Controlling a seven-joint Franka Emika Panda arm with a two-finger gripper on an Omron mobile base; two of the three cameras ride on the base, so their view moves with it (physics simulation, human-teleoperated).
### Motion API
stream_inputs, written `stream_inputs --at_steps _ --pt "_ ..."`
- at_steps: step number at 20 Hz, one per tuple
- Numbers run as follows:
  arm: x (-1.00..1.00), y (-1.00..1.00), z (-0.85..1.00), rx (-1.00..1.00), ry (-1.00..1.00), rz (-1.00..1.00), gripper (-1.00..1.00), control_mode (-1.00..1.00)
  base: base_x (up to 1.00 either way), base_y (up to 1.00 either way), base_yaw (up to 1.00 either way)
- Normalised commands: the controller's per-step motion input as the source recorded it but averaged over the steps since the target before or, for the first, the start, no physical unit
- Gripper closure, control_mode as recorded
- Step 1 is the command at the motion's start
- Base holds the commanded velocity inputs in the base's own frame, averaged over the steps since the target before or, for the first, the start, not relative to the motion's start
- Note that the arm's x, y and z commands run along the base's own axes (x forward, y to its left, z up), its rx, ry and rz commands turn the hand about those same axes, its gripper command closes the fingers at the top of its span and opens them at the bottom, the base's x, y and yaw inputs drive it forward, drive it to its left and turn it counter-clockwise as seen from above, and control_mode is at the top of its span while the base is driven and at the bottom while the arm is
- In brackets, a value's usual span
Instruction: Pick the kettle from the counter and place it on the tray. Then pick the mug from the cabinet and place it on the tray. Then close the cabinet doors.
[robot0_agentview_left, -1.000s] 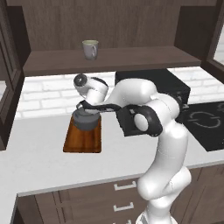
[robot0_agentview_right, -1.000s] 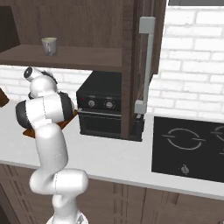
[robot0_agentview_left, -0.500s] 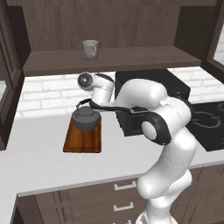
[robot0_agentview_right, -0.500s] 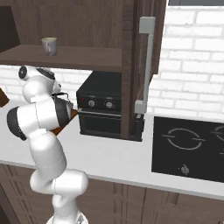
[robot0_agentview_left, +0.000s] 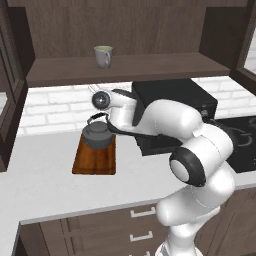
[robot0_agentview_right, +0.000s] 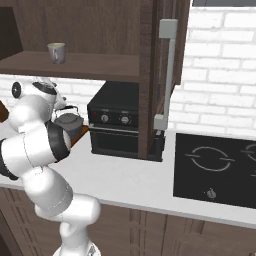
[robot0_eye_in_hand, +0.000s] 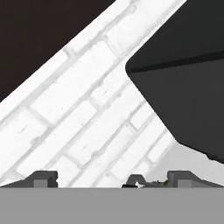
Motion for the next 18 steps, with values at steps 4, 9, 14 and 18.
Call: stream_inputs --at_steps 4,9,14,18 --pt "-0.68 0.02 0.16 0.03 -0.01 0.0 -1.0 -1.0 0.0 0.0 0.0" --pt "-0.6 0.0 0.37 0.01 -0.01 0.0 -1.0 -1.0 0.0 0.0 0.0" --pt "-0.46 0.0 0.56 0.0 -0.03 0.0 -1.0 -1.0 0.0 0.0 0.0" --pt "-0.33 0.03 0.64 0.0 -0.09 0.0 -1.0 -1.0 0.0 0.0 0.0"
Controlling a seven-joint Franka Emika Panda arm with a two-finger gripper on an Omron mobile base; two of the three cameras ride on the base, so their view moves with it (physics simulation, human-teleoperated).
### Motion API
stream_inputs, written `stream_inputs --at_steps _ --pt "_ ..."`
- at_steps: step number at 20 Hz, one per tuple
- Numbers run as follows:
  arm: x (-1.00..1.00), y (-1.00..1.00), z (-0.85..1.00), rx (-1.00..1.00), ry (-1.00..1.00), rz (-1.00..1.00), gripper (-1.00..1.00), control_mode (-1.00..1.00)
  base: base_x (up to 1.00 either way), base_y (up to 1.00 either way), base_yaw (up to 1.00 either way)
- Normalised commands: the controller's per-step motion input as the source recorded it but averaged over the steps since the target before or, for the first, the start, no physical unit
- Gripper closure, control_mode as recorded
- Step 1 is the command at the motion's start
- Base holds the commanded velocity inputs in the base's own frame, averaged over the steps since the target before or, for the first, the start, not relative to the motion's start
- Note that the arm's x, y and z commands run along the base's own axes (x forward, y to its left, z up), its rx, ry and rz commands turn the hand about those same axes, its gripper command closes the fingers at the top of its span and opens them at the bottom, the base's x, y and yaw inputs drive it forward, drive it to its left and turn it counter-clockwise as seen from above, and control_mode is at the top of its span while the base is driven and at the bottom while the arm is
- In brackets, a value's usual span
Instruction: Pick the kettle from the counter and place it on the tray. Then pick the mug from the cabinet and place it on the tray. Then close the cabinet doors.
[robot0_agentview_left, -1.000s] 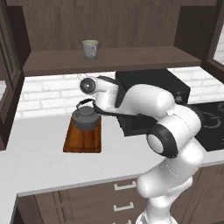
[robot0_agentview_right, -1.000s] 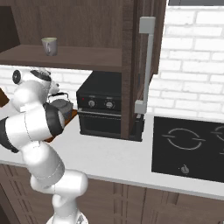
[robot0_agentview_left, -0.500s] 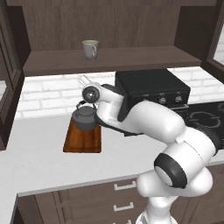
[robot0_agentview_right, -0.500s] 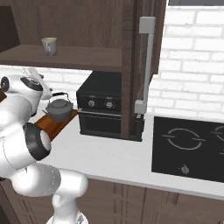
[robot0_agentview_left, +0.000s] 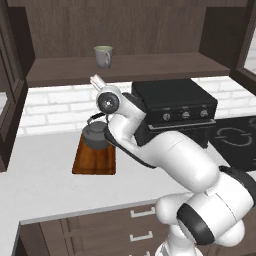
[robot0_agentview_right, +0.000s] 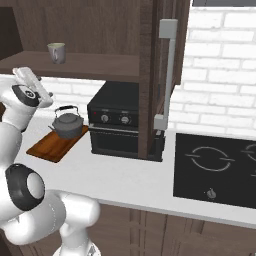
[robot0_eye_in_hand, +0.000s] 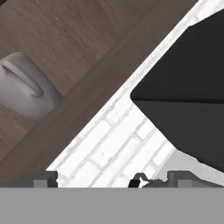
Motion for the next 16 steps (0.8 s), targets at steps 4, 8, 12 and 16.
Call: stream_inputs --at_steps 4,8,12,16 --pt "-0.26 0.1 0.68 -0.01 -0.18 0.0 -1.0 -1.0 0.0 0.0 0.0" --pt "-0.15 0.02 0.59 -0.01 -0.06 0.11 -1.0 -1.0 0.0 0.0 0.0" --pt "0.0 0.02 0.38 -0.11 0.08 0.17 -1.0 -1.0 0.0 0.0 0.0" --pt "0.0 -0.02 0.28 -0.22 0.28 0.18 -1.0 -1.0 0.0 0.0 0.0"
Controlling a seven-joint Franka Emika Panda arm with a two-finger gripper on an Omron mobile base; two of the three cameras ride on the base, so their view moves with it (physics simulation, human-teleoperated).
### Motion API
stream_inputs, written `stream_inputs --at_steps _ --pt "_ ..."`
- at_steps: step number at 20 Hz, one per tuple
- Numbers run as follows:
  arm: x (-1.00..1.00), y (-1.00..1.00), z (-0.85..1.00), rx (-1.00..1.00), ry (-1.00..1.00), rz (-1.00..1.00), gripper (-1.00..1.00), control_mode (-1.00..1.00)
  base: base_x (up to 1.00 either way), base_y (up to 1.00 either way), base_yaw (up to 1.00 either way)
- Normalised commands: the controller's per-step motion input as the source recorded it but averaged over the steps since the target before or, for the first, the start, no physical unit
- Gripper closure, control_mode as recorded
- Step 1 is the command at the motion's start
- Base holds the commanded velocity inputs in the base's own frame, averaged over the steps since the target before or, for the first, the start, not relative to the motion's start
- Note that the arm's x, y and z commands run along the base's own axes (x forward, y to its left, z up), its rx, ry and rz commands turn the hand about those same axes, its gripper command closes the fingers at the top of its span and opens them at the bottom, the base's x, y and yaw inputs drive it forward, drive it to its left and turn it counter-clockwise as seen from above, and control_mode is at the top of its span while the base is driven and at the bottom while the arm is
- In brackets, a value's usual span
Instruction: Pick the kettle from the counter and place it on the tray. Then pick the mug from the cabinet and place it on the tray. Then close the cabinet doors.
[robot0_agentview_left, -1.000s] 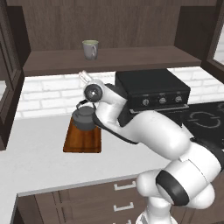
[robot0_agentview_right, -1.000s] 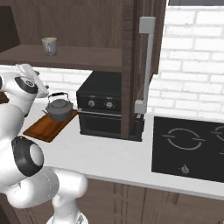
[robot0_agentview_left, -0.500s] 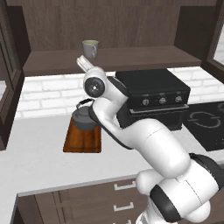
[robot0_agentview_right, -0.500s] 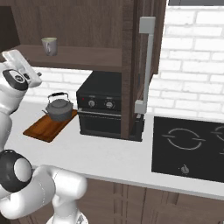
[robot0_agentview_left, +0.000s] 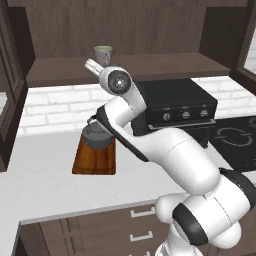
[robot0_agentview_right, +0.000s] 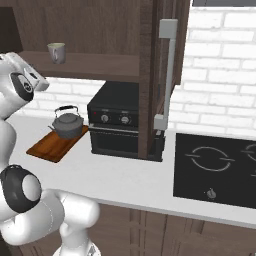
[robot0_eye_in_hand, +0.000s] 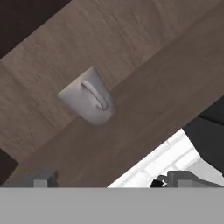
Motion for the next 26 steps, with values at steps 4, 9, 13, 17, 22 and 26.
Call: stream_inputs --at_steps 4,9,13,17,22,26 --pt "-0.02 -0.08 0.29 -0.28 0.09 0.17 -1.0 -1.0 0.0 0.0 0.0" --pt "-0.01 -0.18 0.2 -0.36 0.0 0.1 -1.0 -1.0 0.0 0.0 0.0" --pt "0.04 -0.25 0.0 -0.33 0.0 0.11 -1.0 -1.0 0.0 0.0 0.0" --pt "0.25 -0.1 0.02 -0.18 0.0 0.12 -1.0 -1.0 0.0 0.0 0.0" --pt "0.28 -0.05 0.11 -0.01 0.0 0.15 -1.0 -1.0 0.0 0.0 0.0" --pt "0.36 0.0 0.02 0.0 0.0 0.09 -1.0 -1.0 0.0 0.0 0.0"
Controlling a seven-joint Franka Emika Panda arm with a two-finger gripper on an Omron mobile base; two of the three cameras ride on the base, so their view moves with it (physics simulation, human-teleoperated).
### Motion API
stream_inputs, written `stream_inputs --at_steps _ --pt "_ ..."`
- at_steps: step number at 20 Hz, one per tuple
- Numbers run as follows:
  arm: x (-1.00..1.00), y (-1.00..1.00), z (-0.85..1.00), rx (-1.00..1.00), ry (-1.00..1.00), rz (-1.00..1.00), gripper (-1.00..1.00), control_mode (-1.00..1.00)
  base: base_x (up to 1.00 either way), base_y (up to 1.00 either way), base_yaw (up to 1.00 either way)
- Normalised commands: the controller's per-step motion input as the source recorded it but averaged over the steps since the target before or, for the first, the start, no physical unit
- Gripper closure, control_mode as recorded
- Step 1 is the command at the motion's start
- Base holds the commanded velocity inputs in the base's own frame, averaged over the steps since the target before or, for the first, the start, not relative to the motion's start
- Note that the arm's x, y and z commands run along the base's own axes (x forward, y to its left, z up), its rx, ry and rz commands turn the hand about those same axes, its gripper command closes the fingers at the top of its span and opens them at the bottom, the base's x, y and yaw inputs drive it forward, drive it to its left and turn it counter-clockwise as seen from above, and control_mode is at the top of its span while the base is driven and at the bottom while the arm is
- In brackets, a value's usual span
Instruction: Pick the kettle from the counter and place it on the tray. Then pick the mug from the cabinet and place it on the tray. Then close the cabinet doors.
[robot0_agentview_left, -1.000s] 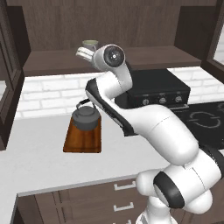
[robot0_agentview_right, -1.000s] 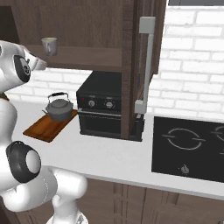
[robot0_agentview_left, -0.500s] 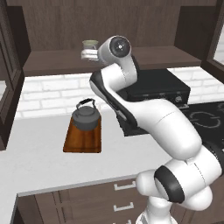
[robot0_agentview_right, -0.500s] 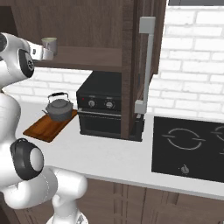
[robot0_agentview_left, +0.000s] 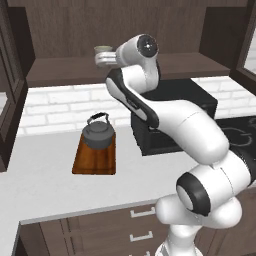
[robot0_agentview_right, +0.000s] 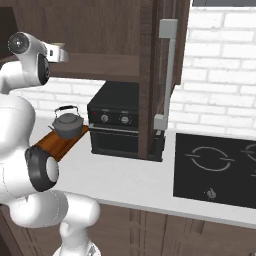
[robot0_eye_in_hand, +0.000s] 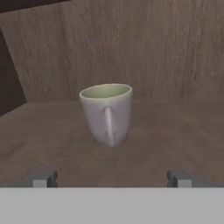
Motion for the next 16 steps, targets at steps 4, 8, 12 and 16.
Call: stream_inputs --at_steps 4,8,12,16 --pt "0.32 0.0 0.0 0.0 0.0 0.02 -1.0 -1.0 0.0 0.0 0.0" --pt "0.36 0.0 0.0 0.0 0.01 0.0 -1.0 -1.0 0.0 0.0 0.0" --pt "0.28 0.04 0.01 0.0 0.02 0.0 -1.0 -1.0 0.0 0.0 0.0" --pt "0.23 0.14 0.0 0.0 0.01 0.0 -1.0 -1.0 0.0 0.0 0.0"
